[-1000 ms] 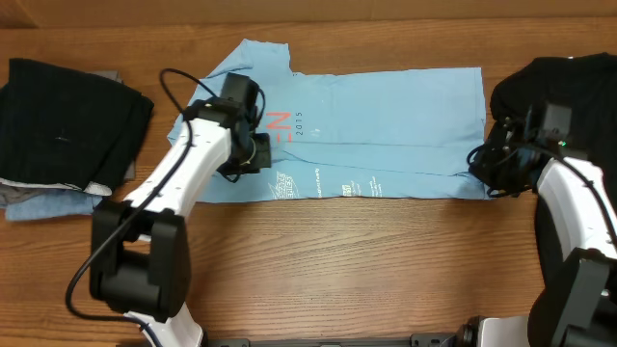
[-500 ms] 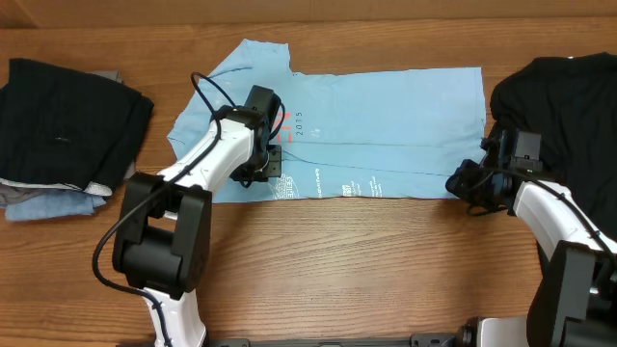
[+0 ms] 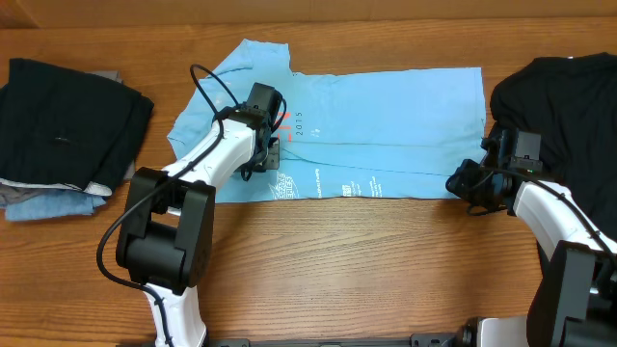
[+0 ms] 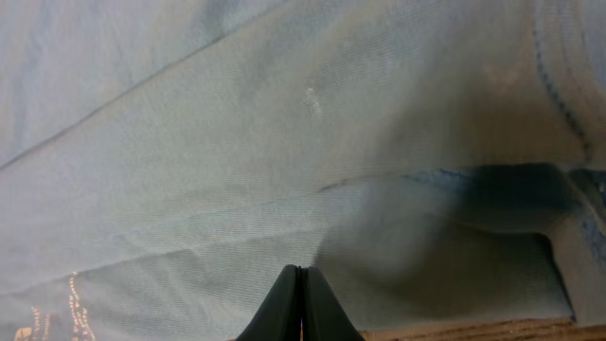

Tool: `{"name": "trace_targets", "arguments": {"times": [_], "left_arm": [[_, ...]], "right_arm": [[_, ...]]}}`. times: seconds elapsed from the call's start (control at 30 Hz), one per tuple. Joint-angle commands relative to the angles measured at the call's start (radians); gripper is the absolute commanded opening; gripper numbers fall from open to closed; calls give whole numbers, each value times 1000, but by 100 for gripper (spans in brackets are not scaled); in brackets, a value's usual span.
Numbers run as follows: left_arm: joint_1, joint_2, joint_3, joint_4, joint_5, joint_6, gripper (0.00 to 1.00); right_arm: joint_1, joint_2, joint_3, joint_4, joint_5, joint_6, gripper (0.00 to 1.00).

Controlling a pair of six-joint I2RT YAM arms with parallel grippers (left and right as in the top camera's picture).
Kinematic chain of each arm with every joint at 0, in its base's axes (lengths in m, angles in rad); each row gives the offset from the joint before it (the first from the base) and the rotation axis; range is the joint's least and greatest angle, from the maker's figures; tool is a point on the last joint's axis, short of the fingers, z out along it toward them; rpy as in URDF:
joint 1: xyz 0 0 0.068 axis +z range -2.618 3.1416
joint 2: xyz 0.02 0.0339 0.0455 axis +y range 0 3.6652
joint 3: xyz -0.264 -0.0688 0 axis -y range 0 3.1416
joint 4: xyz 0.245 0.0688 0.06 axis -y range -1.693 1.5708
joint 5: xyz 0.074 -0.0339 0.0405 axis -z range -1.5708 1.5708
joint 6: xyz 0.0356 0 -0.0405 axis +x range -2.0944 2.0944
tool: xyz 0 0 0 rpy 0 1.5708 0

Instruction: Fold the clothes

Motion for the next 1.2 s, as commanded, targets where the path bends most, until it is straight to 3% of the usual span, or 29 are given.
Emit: {"name": "trace_targets", "arguments": {"times": [0.0, 0.07, 0.17, 0.3, 0.4, 0.47, 0.6, 0.83, 1.17], "left_arm": [[9, 14, 11, 142, -190, 154, 8], [31, 14, 81, 165, -280, 175, 12], [78, 14, 252, 68, -261, 103, 21], [151, 14, 536, -157, -24, 39, 32], [161, 14, 636, -370, 62, -13, 28], [157, 18, 631, -470, 64, -13, 27], [139, 18, 528, -603, 104, -32, 13], [125, 18, 271, -563, 128, -32, 4], [125, 18, 45, -251, 56, -31, 4]], "right_arm": [[5, 5, -7, -3, 13, 2, 4], [5, 5, -8, -6, 13, -1, 5], [5, 5, -12, -8, 38, -1, 5], [5, 5, -14, -7, 50, -1, 7], [5, 5, -14, -3, 50, -1, 9], [5, 5, -14, -3, 50, -1, 11], [5, 5, -14, -3, 50, 0, 13], [5, 5, -14, -4, 50, -1, 18], [5, 5, -16, -6, 51, -1, 18]]}}
